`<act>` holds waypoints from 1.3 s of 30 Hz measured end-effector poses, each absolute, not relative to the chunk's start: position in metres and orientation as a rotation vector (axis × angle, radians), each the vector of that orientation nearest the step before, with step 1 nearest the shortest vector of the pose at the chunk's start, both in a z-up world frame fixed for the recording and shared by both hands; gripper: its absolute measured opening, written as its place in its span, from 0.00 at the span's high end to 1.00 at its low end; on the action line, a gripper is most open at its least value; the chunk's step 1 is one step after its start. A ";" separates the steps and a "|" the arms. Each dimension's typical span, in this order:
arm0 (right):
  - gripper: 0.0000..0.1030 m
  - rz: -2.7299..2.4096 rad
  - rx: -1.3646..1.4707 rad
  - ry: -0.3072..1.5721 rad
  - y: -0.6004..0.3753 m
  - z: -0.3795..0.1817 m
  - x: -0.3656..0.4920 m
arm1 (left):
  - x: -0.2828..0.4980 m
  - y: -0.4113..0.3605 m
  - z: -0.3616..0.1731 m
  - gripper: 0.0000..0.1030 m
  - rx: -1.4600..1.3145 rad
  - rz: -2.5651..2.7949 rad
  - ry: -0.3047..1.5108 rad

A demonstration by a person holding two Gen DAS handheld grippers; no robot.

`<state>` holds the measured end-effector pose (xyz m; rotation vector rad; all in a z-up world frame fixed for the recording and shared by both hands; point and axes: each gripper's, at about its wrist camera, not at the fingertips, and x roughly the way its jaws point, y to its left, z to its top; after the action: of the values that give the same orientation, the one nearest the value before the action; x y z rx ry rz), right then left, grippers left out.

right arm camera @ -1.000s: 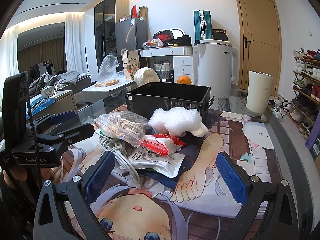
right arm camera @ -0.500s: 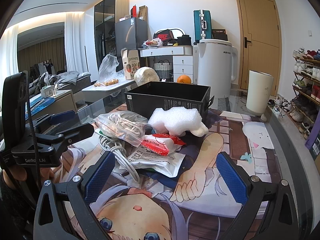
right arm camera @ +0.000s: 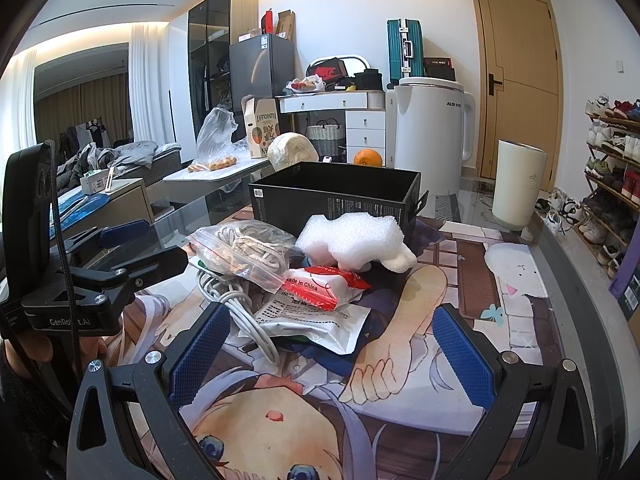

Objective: Organize soft objects

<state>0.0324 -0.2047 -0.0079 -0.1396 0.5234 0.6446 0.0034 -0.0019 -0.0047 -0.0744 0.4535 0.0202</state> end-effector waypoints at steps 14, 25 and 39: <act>0.00 0.640 -0.138 0.528 -0.206 -0.010 0.033 | 0.003 -0.002 -0.005 0.00 -0.070 0.025 0.457; 0.00 0.618 -0.155 0.576 -0.206 -0.003 0.049 | 0.007 0.003 0.008 0.00 -0.052 0.018 0.484; 0.00 0.577 -0.229 0.642 -0.194 0.008 0.081 | 0.025 0.005 0.013 0.00 -0.029 -0.016 0.548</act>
<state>0.0815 -0.1940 0.0083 -0.2294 0.6421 0.5768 0.0251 0.0051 0.0131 -0.0291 0.5475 -0.0165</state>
